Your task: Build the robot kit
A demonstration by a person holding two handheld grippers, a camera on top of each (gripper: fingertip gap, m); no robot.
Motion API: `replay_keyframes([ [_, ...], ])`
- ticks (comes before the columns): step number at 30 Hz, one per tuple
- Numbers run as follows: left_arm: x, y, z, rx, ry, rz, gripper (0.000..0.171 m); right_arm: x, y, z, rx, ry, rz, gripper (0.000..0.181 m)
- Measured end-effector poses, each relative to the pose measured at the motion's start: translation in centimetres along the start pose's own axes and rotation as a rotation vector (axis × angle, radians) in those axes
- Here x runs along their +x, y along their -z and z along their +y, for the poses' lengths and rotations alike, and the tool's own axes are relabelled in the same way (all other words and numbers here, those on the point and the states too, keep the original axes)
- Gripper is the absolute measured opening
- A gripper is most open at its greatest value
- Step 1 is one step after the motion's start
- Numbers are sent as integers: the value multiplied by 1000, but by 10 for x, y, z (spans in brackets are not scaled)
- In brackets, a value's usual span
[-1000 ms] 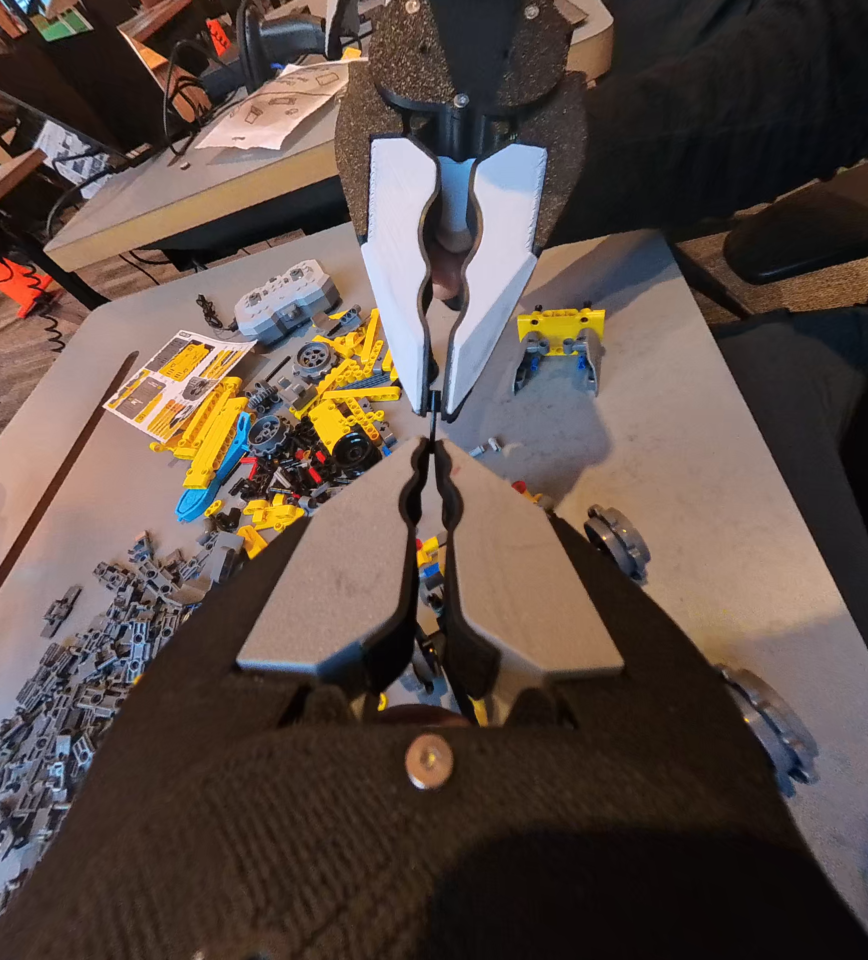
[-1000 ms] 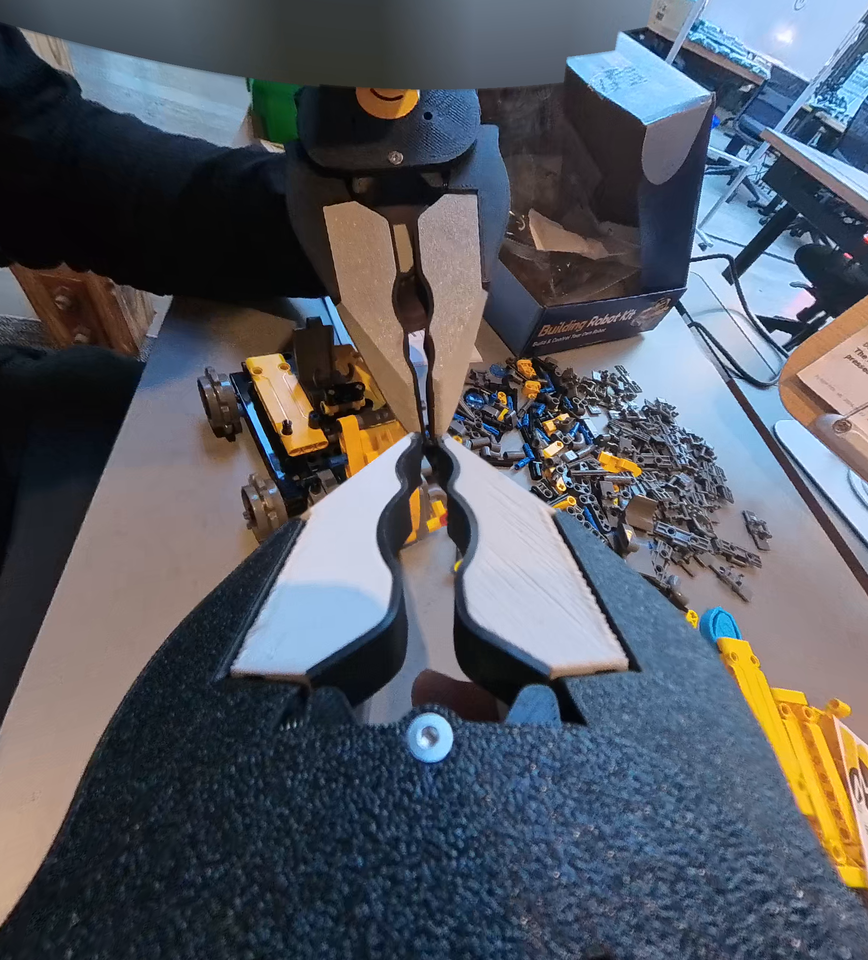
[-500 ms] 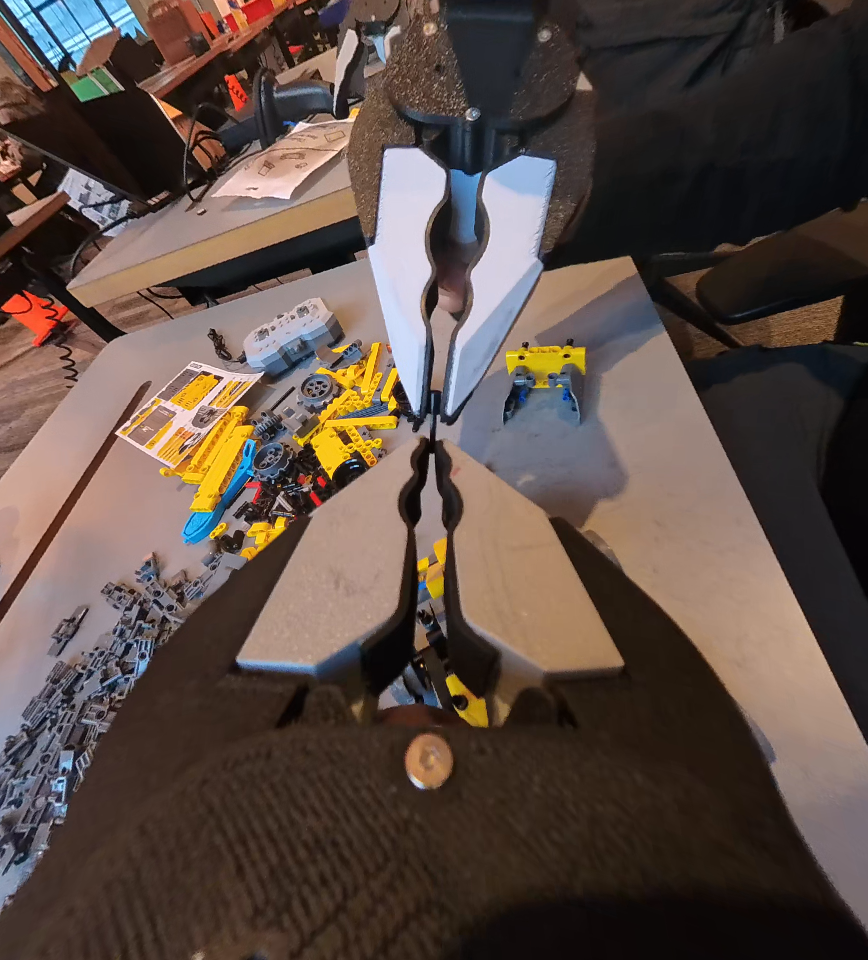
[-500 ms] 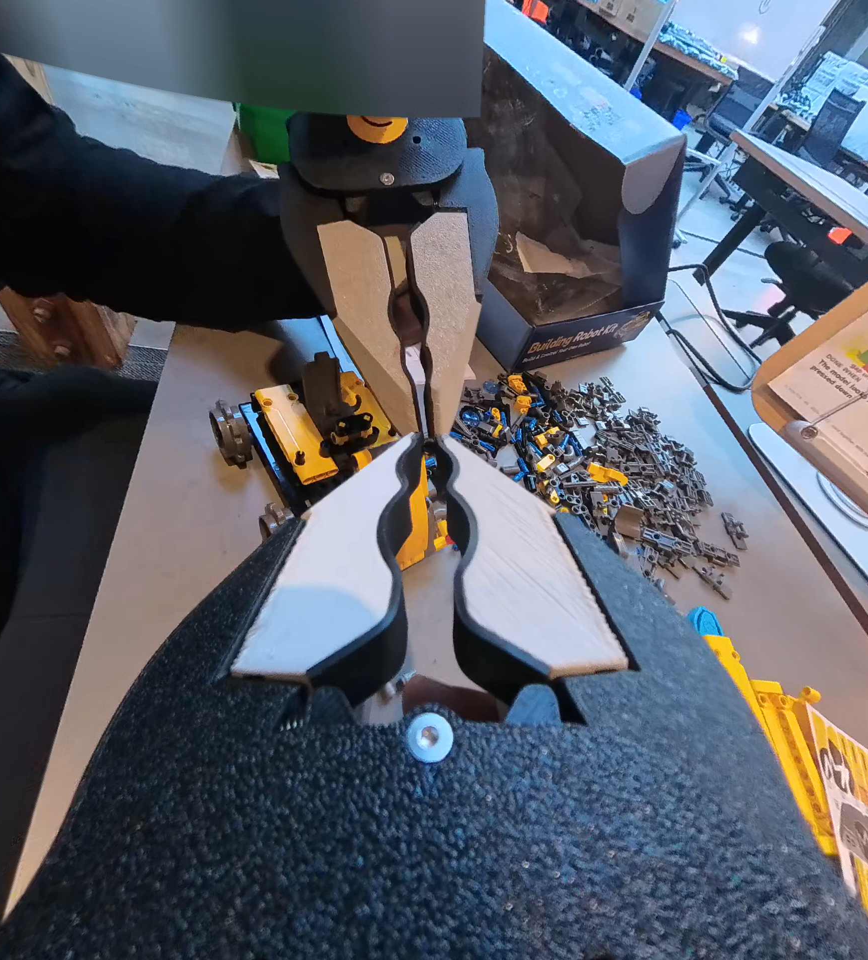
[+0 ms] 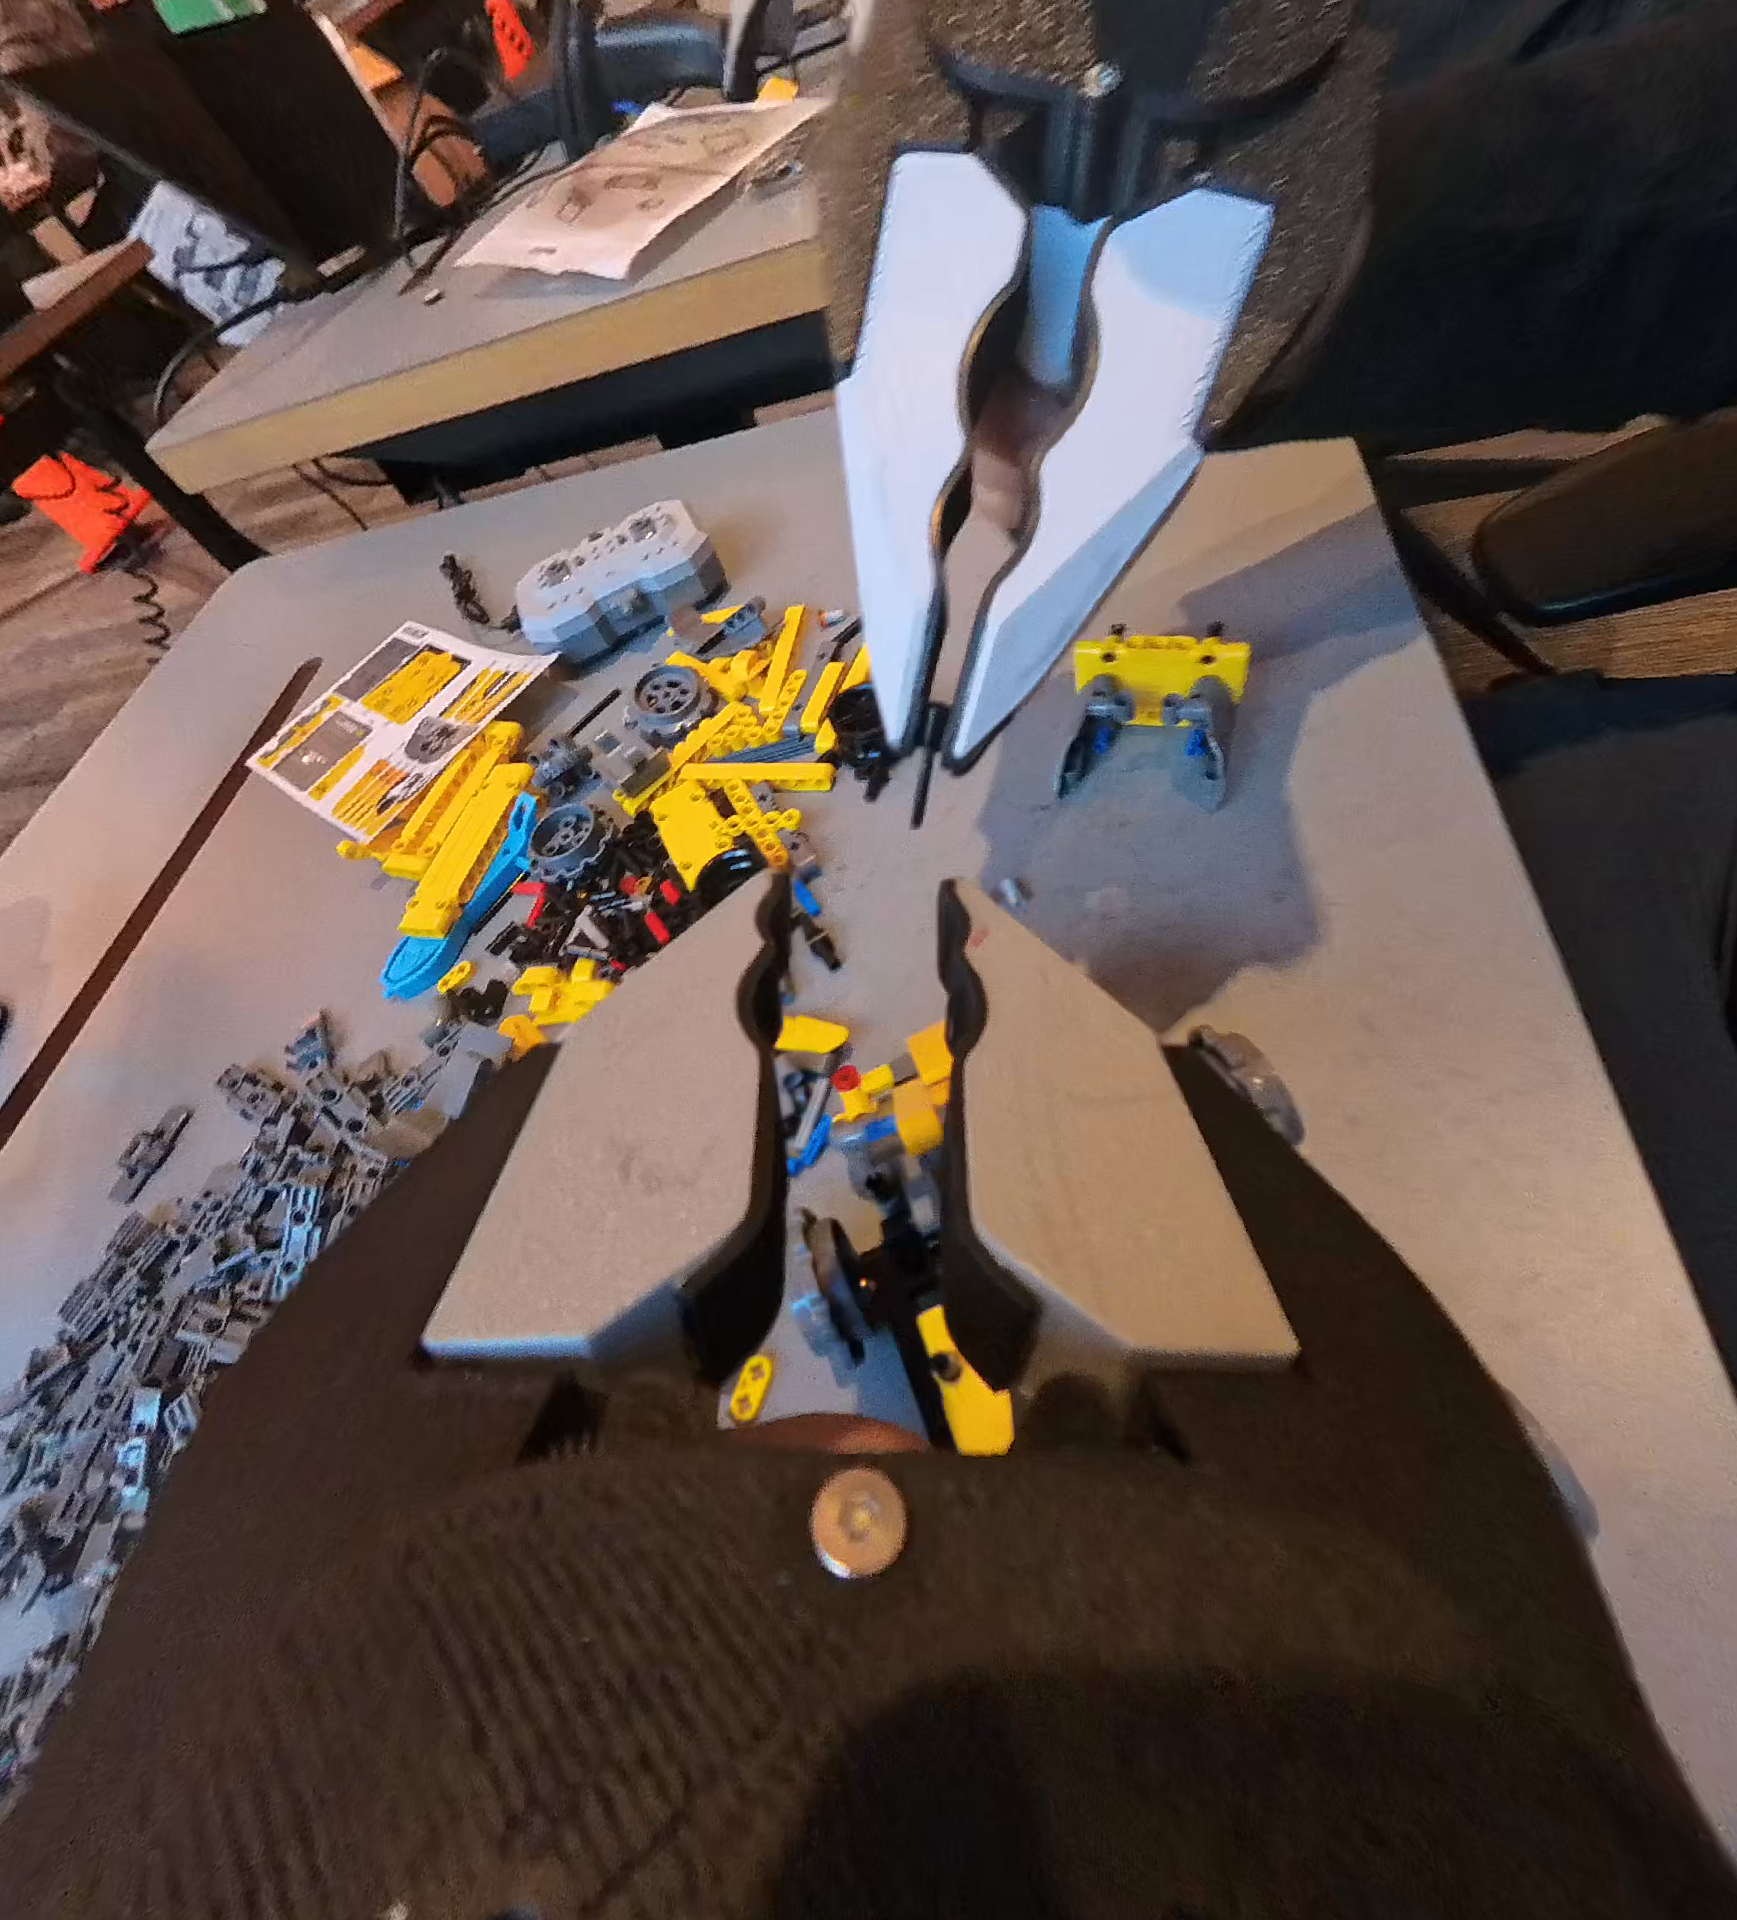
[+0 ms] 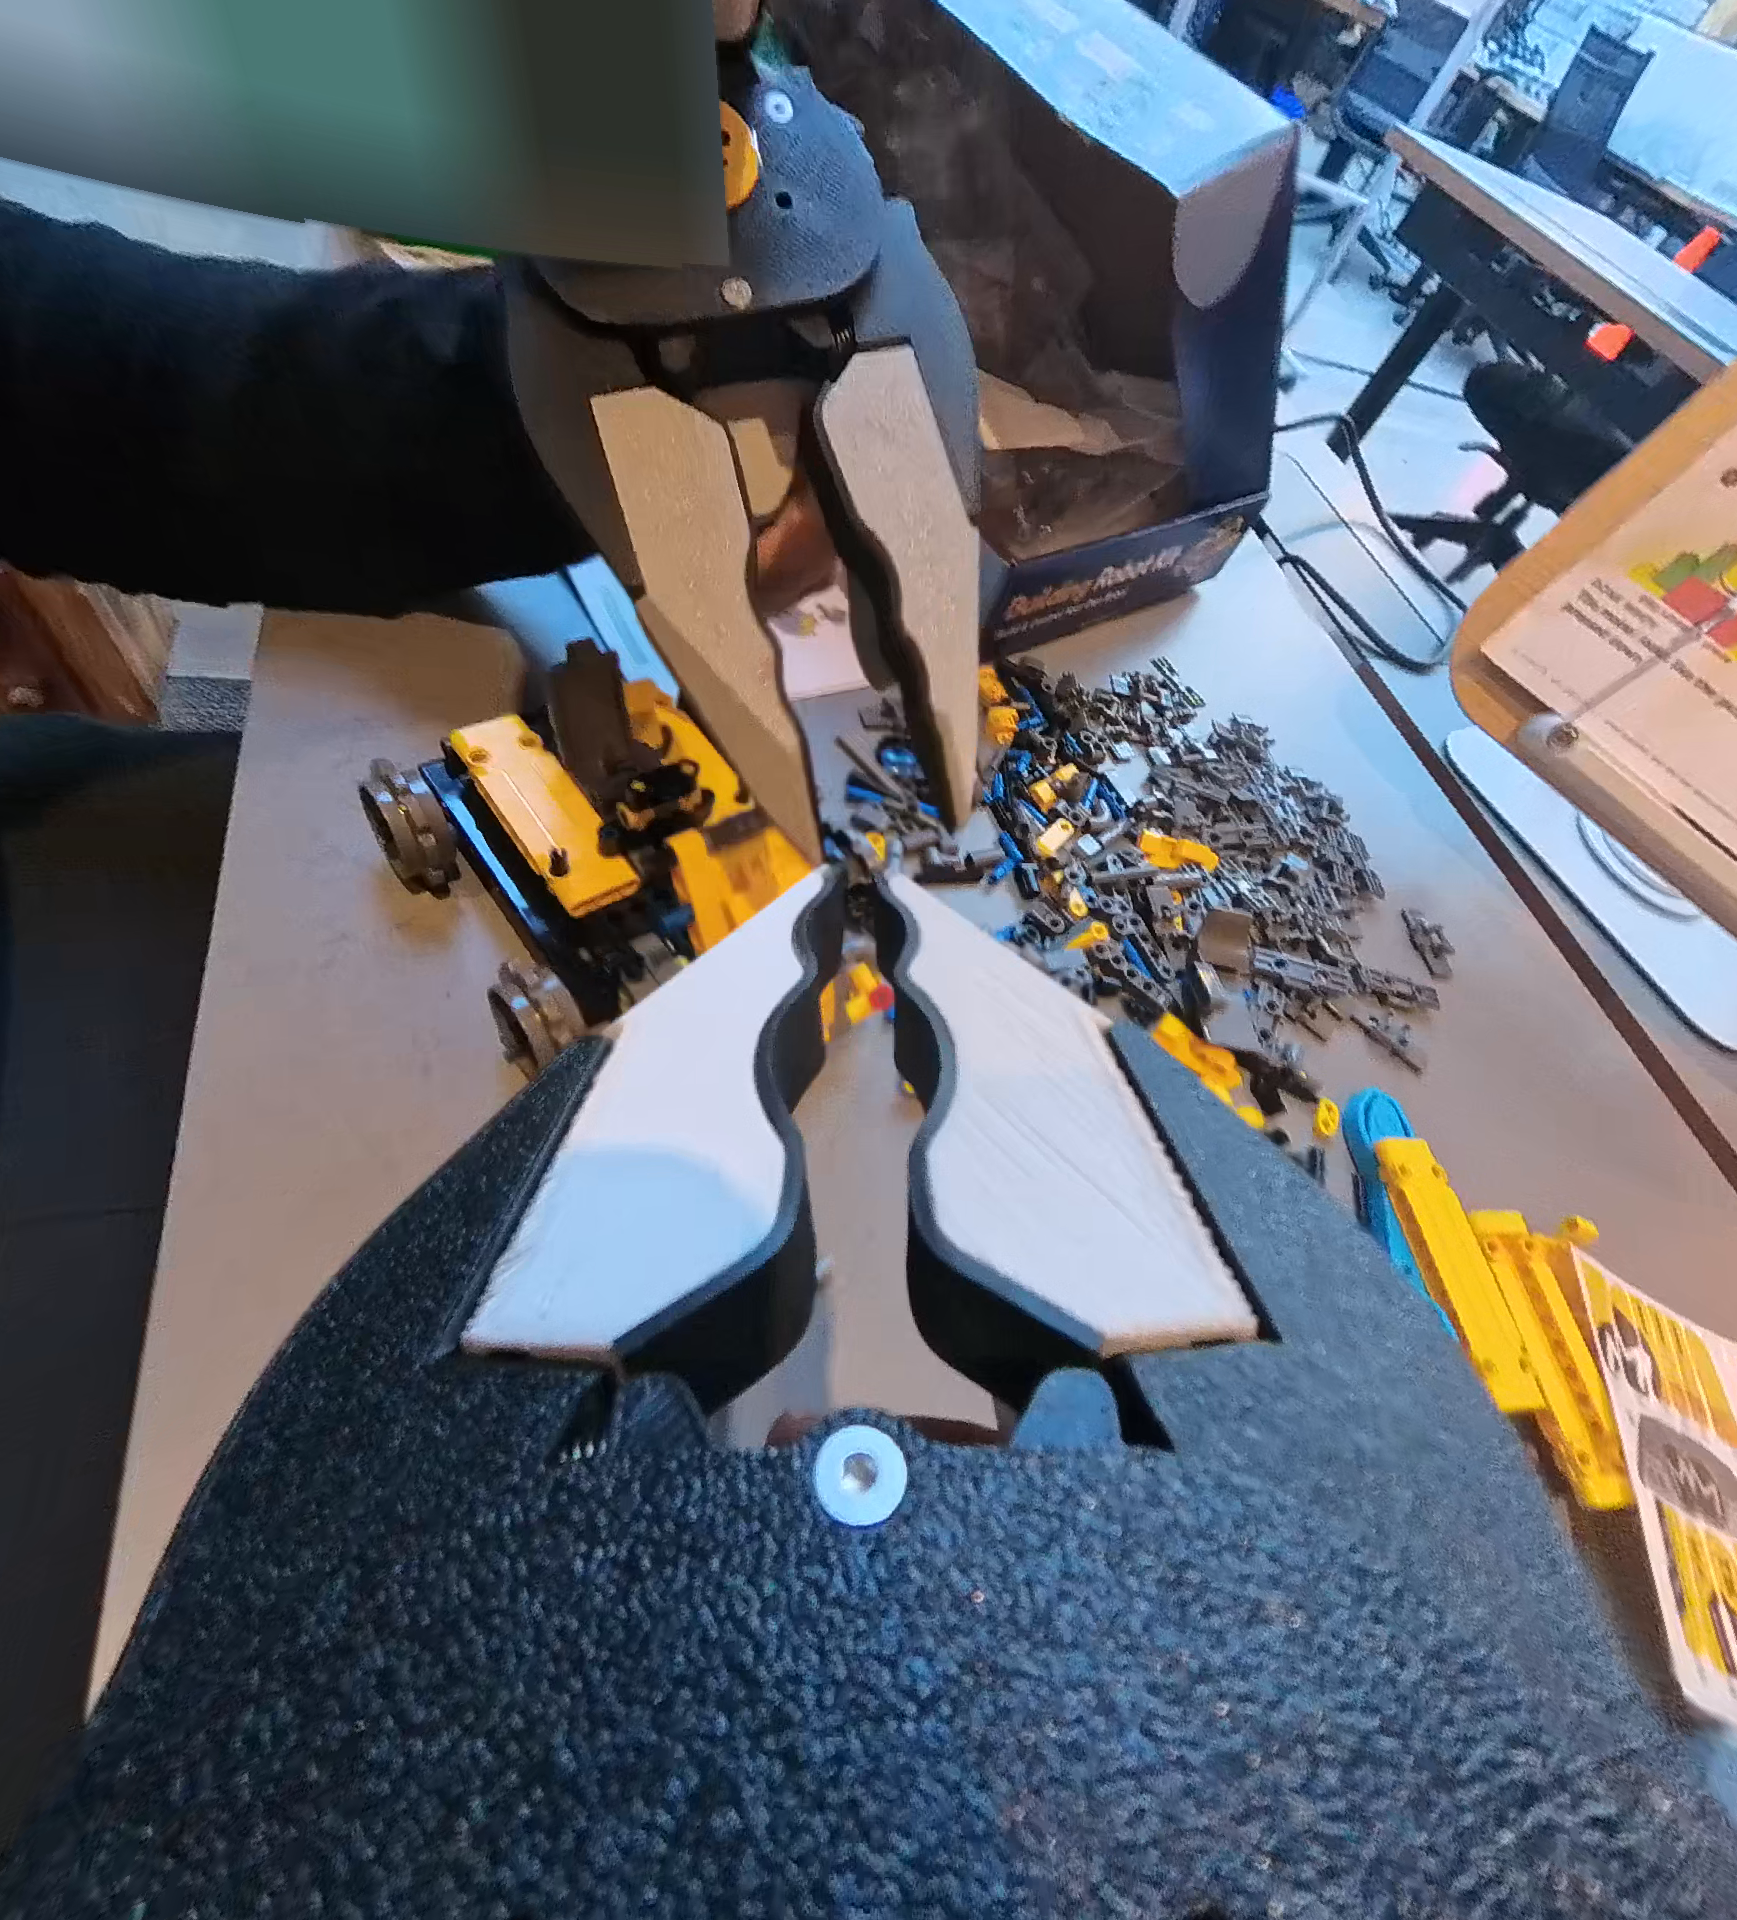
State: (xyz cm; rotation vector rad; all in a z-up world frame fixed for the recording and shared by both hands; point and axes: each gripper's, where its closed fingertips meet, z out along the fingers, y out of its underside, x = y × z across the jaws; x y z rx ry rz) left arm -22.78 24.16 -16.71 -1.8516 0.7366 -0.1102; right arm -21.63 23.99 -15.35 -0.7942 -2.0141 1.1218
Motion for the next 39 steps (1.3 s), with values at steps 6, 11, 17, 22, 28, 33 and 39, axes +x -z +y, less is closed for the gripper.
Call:
replay_keyframes([
  [6, -51, 5, 16, -55, 177, -208, 26, 20, 21, 31, -88, -83, 79, 5],
  [11, -91, 22, 38, -79, 390, -351, 26, 22, 34, 64, -178, -245, 30, 5],
  [17, -101, 25, 47, -61, 505, -354, 25, -3, 32, 91, -251, -325, -151, 5],
  [22, -96, 18, 51, -101, 473, -351, 26, -23, 20, 106, -356, -294, -248, 5],
  [28, -93, 14, 55, -129, 447, -346, 26, -32, 12, 113, -411, -246, -269, 5],
  [33, -93, 15, 54, -129, 448, -342, 26, -37, 12, 111, -391, -252, -283, 5],
  [39, -92, 16, 51, -121, 438, -343, 25, -40, 7, 109, -403, -237, -290, 5],
])
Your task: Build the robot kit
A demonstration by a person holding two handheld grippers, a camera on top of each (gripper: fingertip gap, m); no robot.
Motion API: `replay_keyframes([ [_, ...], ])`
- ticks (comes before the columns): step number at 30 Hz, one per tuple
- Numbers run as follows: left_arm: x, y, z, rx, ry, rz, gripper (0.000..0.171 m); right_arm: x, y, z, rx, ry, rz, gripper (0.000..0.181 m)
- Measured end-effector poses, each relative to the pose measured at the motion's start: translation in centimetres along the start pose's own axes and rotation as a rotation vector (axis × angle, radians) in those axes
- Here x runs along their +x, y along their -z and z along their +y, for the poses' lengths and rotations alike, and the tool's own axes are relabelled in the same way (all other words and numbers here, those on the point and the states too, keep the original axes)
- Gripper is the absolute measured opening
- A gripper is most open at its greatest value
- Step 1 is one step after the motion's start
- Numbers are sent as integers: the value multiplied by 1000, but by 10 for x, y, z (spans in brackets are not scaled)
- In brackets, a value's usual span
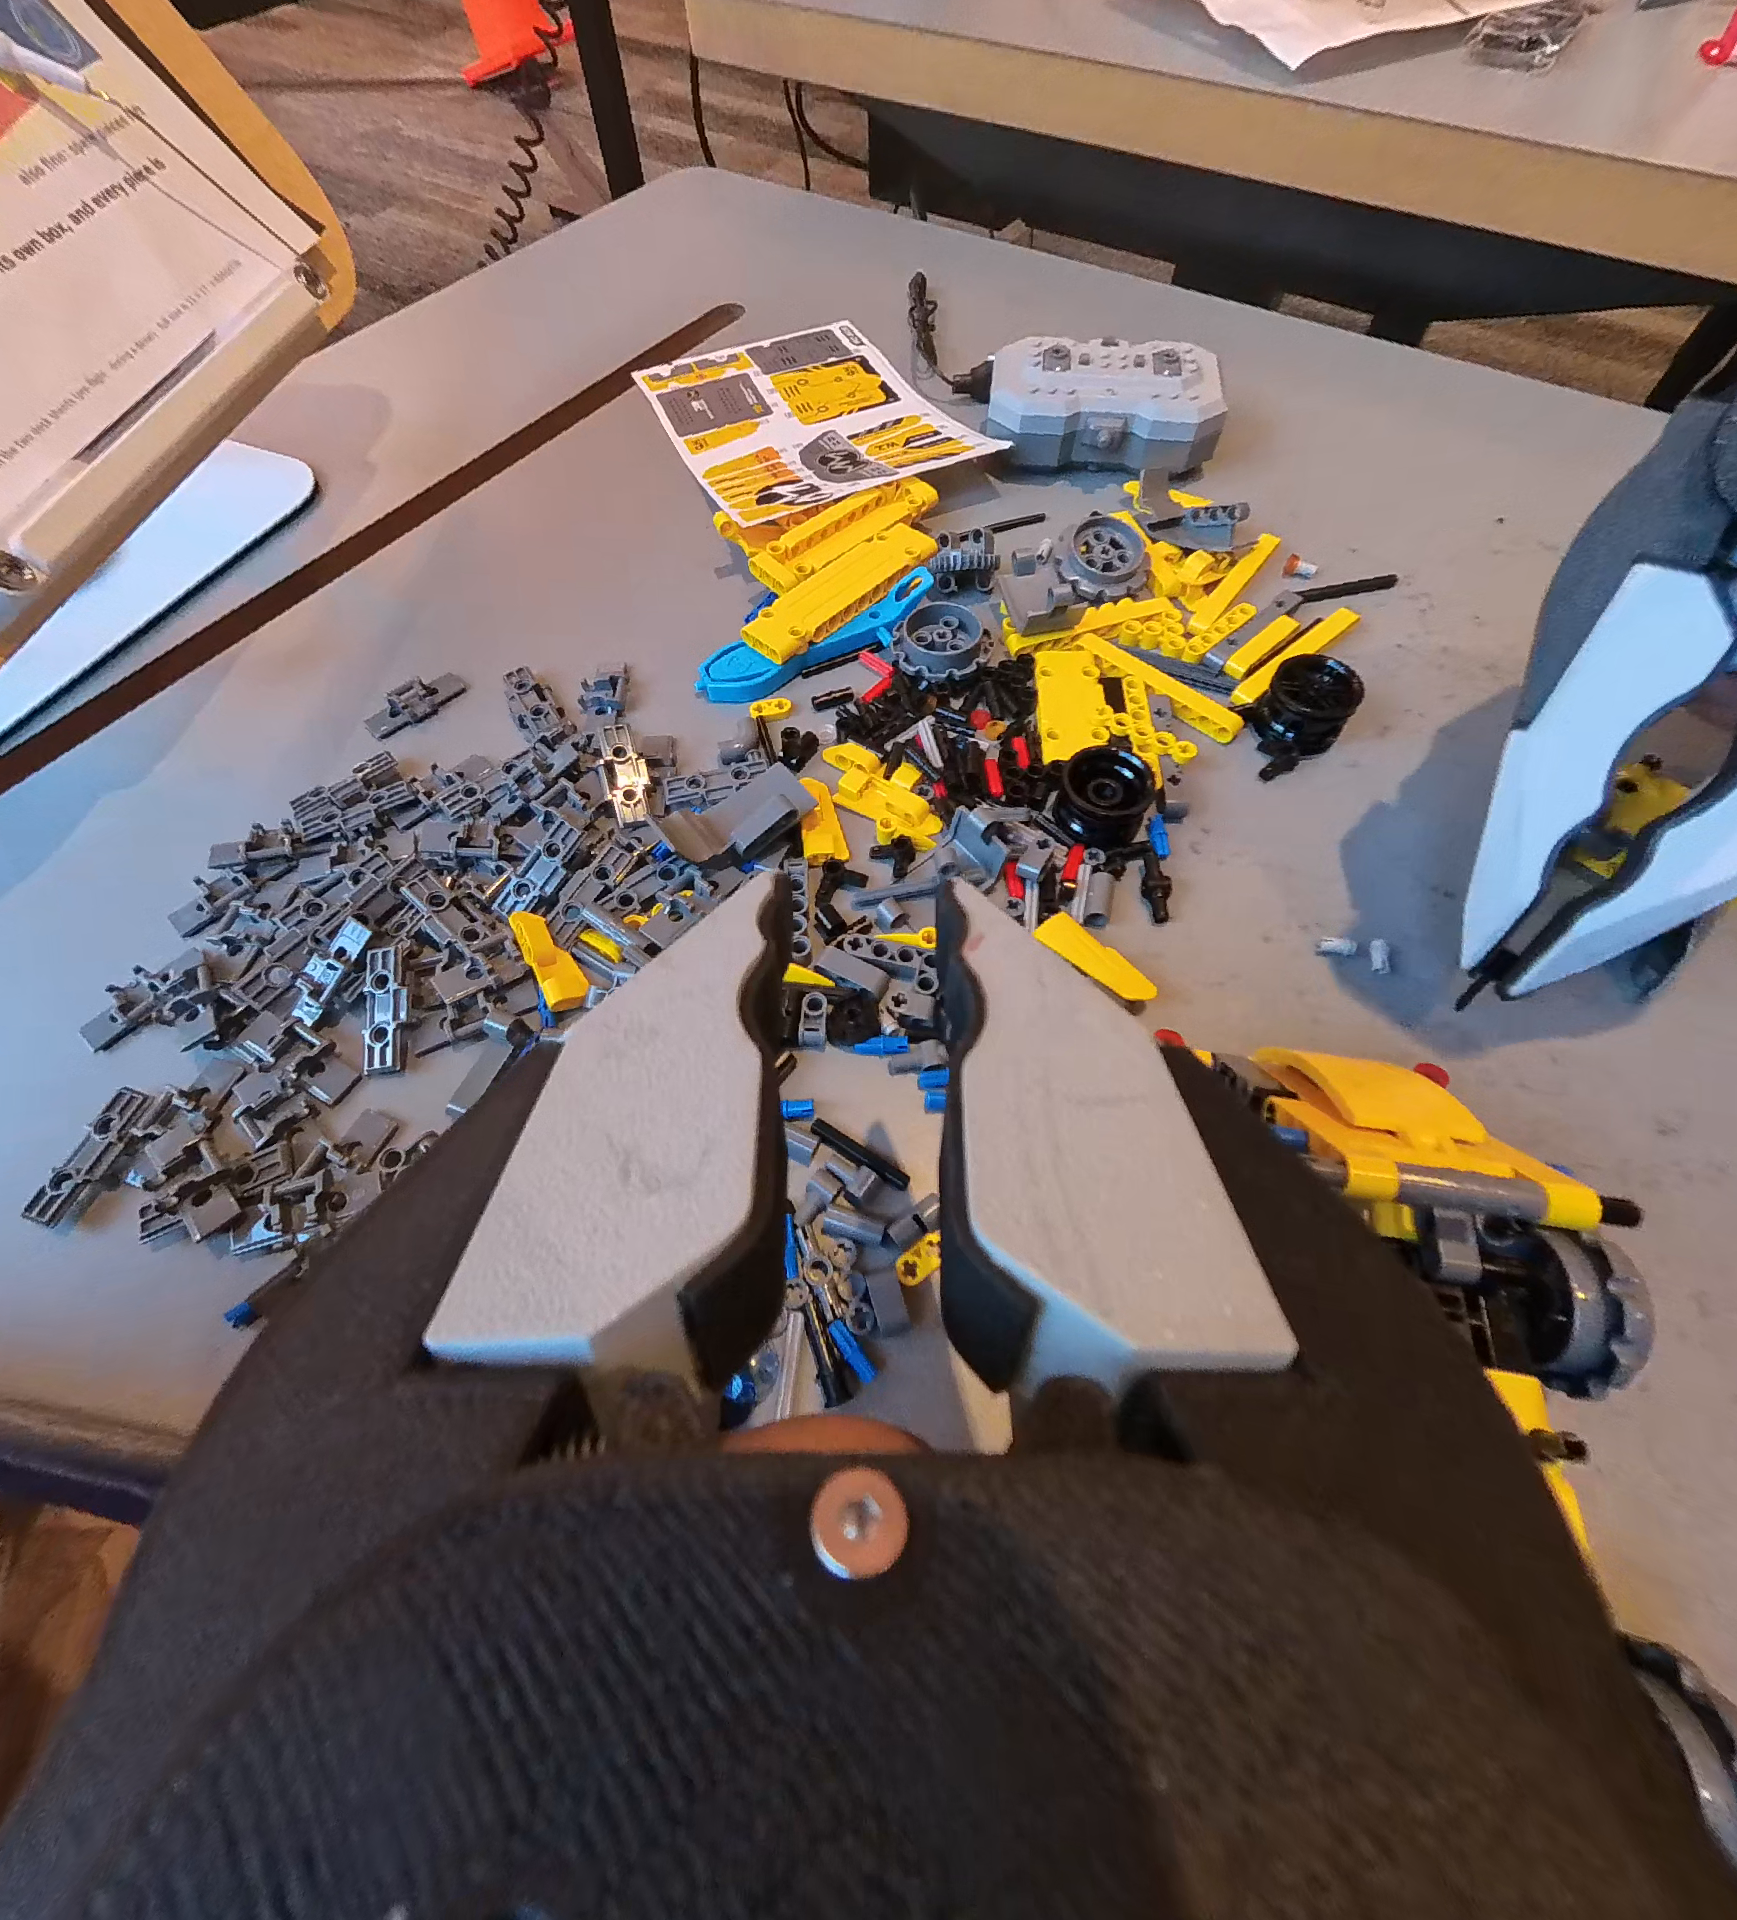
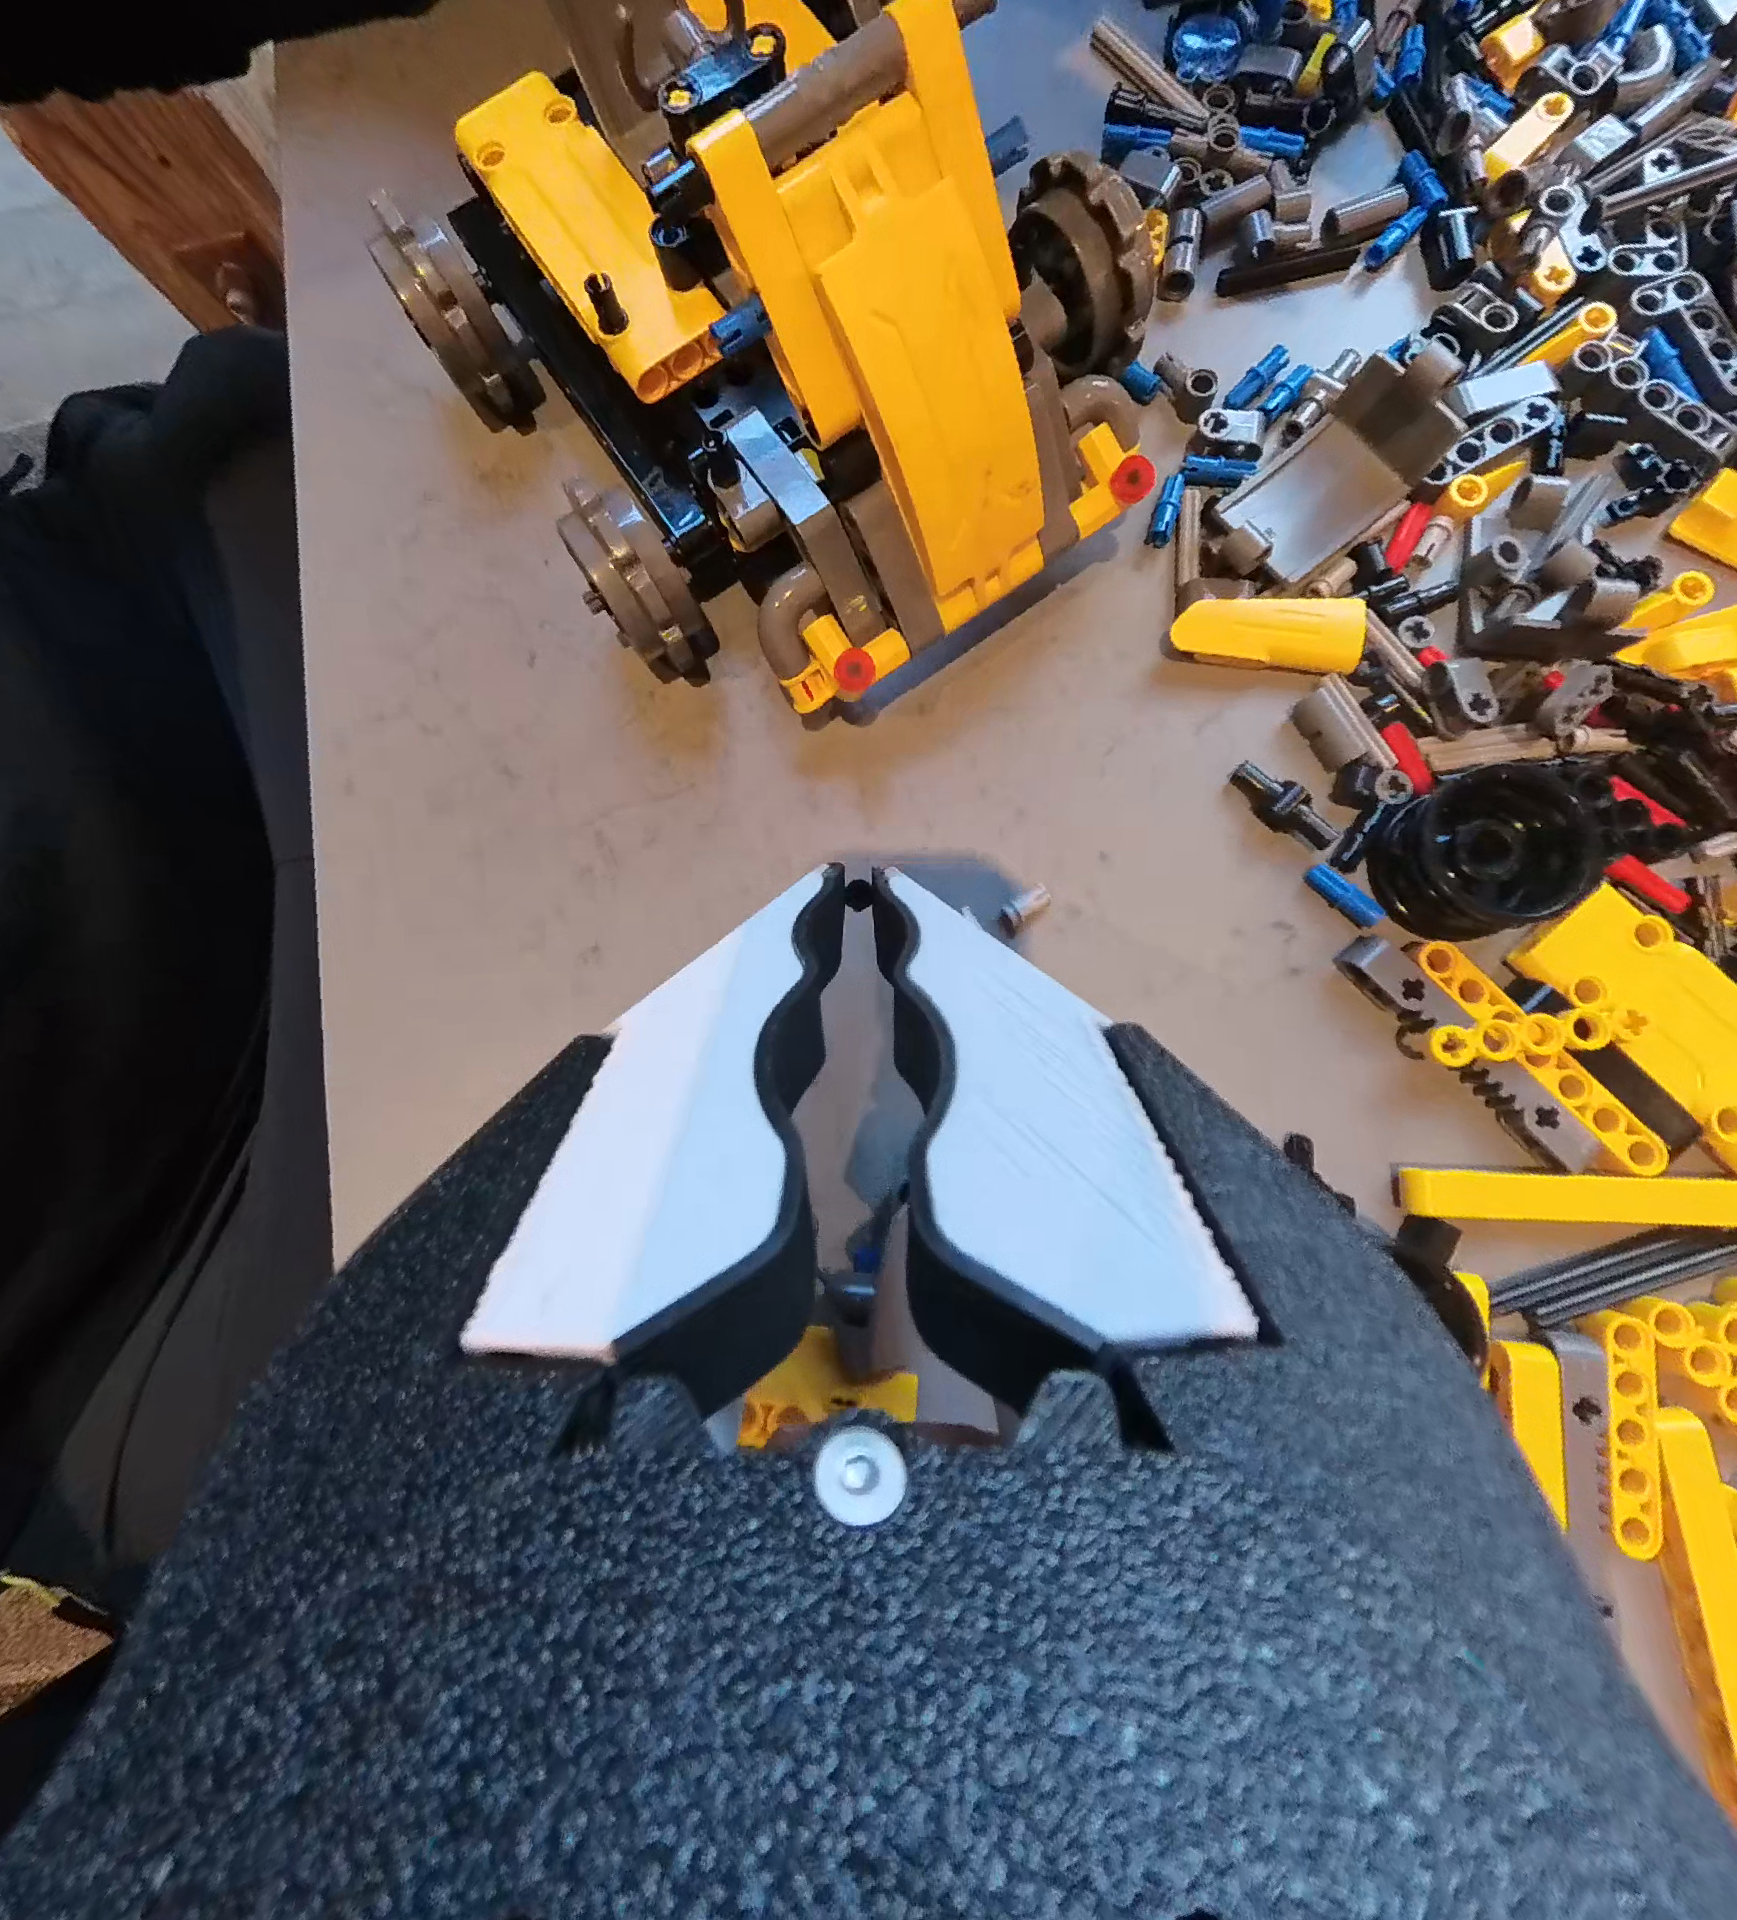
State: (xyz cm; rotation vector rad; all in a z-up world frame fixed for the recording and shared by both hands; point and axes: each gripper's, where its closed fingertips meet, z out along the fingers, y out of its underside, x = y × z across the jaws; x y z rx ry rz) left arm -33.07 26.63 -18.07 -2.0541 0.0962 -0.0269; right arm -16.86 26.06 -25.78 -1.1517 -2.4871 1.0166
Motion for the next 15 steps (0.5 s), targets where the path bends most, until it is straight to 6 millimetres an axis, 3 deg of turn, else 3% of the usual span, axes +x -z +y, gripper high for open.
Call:
replay_keyframes([
  [15, -2, -2, 4, -16, 3, -4, 26, 11, 0, 14, -66, -14, 57, 8],
])
